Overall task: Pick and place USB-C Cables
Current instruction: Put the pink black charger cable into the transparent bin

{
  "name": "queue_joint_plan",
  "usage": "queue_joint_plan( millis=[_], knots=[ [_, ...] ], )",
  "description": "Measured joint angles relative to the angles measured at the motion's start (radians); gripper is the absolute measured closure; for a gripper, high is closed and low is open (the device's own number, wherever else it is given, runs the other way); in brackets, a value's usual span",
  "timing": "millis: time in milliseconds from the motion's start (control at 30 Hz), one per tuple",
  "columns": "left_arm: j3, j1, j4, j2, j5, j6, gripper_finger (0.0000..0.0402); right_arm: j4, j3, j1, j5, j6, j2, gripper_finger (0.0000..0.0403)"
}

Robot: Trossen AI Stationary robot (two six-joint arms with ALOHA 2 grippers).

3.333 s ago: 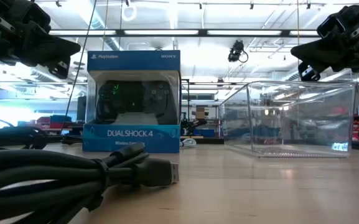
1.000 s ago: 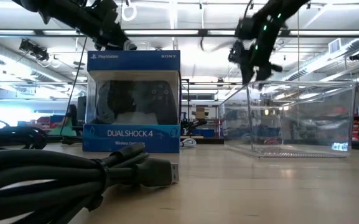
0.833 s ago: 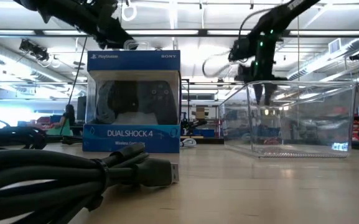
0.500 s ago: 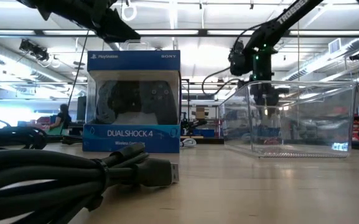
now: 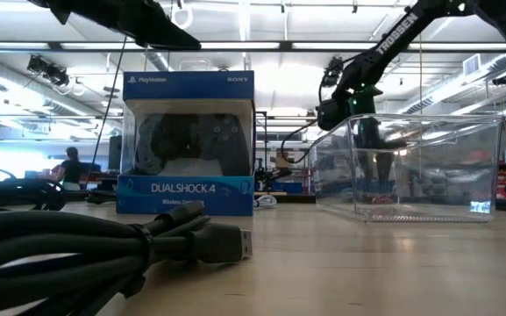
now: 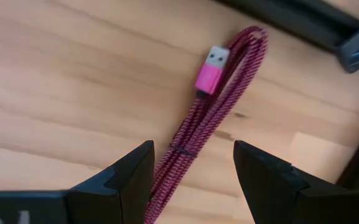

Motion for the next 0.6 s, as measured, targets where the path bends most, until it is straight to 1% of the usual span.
queue_joint_plan(
  millis=[133,433,600],
  knots=[
    [0.000,0.000,-0.001,-0.001,0.000,0.003,0.0251,-0.003,-0.006,0.000,-0.017,0.019,0.018,0.0176],
    [0.000,-0.006,0.000,-0.001,0.000,-0.001,0.0251,-0.006,-0.079,-0.006,-0.028,0.058,0.015,0.0176],
    [0.000,-0.006,0.000,-0.002,0.000,-0.001,0.0251,0.010,-0.100,0.012,-0.033,0.058,0.015,0.0176]
  ],
)
